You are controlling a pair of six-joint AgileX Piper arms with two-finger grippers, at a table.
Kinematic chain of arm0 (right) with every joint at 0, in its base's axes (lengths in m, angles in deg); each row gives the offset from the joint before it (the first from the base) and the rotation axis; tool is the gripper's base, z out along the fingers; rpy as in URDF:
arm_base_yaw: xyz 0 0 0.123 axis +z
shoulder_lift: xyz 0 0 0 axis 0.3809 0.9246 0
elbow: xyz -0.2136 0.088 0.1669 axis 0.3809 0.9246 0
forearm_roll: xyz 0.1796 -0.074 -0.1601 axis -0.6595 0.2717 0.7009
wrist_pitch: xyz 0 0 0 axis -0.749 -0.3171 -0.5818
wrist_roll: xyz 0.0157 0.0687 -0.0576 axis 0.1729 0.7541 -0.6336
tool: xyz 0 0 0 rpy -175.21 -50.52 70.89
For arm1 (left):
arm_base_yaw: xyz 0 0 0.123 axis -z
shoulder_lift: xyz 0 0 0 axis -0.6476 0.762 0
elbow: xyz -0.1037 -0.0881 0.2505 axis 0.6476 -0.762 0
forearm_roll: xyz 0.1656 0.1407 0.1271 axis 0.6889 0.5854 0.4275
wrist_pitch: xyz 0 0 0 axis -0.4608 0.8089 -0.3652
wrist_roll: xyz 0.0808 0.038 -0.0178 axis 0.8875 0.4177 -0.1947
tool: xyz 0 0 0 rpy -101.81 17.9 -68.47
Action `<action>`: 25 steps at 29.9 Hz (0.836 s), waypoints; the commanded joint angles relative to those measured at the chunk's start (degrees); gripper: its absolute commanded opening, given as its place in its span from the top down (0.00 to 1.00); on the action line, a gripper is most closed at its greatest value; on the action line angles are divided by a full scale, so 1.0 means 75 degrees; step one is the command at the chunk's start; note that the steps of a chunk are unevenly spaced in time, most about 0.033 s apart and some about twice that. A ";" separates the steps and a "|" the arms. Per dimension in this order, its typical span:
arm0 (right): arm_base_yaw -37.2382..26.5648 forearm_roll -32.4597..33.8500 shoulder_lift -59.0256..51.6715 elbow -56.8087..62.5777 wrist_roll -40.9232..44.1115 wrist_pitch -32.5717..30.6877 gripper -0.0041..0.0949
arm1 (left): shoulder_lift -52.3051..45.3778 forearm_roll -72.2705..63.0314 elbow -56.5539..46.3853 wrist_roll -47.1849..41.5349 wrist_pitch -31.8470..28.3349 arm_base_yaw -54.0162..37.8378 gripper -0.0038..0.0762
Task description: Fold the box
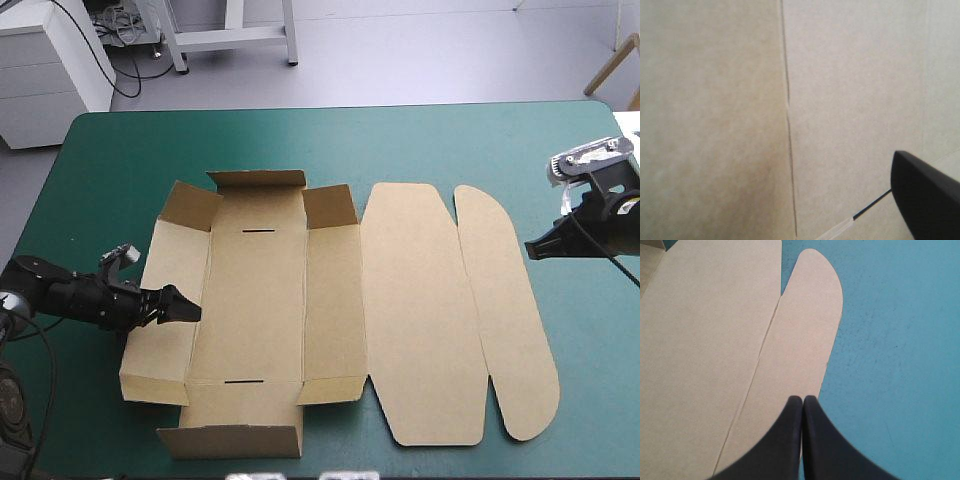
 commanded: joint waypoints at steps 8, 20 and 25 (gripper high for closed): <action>-0.0055 -0.0268 -0.0148 -0.0211 -0.0030 0.0298 0.98 | 0.0082 0.0068 -0.0001 -0.0033 0.0236 0.0199 0.13; -0.0055 -0.0268 -0.0148 -0.0211 -0.0030 0.0298 0.98 | 0.0082 -0.0154 -0.0001 -0.0222 0.0154 0.0199 0.96; -0.0055 -0.0268 -0.0148 -0.0211 -0.0030 0.0333 0.98 | 0.0082 -0.0510 0.0017 -0.0222 0.0349 0.0199 0.96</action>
